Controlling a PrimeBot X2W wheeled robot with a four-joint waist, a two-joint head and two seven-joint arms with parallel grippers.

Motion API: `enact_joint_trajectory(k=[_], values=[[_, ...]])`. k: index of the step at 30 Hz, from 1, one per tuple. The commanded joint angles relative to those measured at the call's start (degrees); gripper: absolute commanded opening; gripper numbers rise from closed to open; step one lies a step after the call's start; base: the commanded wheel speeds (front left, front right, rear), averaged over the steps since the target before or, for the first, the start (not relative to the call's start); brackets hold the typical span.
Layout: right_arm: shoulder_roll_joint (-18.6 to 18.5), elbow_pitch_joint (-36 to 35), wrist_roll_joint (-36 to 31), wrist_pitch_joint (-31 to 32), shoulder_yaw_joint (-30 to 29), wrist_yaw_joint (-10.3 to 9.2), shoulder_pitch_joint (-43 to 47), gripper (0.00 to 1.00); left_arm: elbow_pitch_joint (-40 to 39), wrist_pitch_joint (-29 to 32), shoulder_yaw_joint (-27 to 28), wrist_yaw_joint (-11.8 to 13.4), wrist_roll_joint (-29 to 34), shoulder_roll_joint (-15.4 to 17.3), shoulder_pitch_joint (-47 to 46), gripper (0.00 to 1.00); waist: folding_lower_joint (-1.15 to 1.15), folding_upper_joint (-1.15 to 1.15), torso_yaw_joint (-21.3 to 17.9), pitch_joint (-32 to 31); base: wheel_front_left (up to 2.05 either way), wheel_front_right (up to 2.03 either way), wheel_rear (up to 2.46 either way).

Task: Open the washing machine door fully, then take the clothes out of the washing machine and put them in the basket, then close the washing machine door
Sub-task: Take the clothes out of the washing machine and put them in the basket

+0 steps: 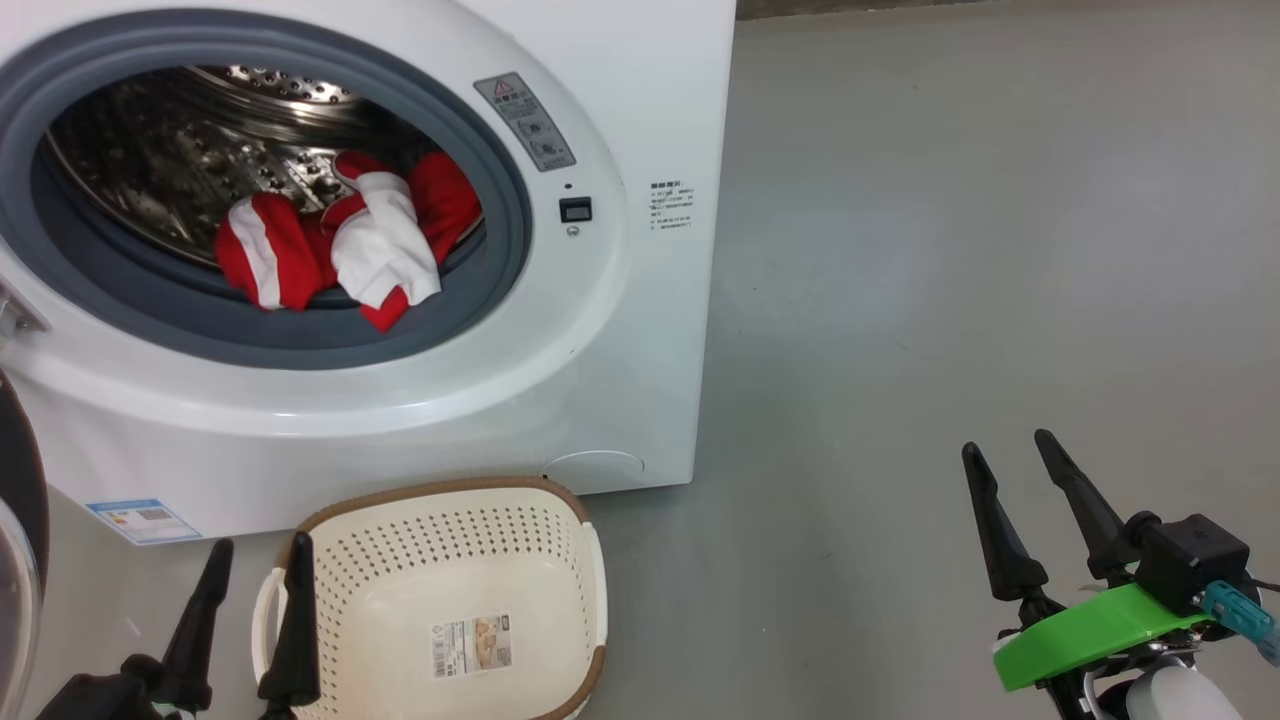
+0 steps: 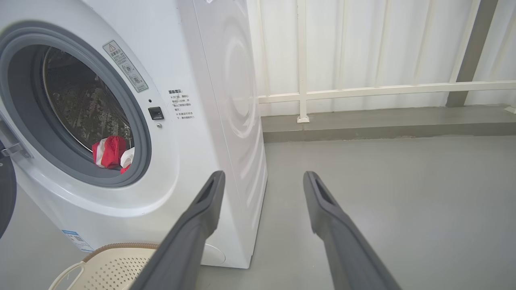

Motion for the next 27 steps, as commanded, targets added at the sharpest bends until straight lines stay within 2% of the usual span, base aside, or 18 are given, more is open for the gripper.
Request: enact_joint_trajectory(k=[1,18,27], values=[[-0.70,-1.57,-0.08,-0.52,1.44,0.36,-0.51,1.00,-1.19,-0.29,2.49,0.09,1.18,0.80,-1.61,1.00,0.00,0.00,0.06,0.03,0.00,0.00,0.00],[-0.57,-1.59,-0.08,-0.52,1.79,0.36,-1.21,1.00,-1.31,-0.29,2.94,0.09,3.00,0.31,-2.38,1.00,0.00,0.00,-0.02,1.25,0.00,0.00,0.00],[-0.06,-2.16,-0.13,-0.52,1.84,0.36,-2.99,1.00,0.90,-0.29,2.20,0.09,3.49,0.99,-6.29,1.00,0.00,0.00,-0.72,5.08,0.00,0.00,0.00]])
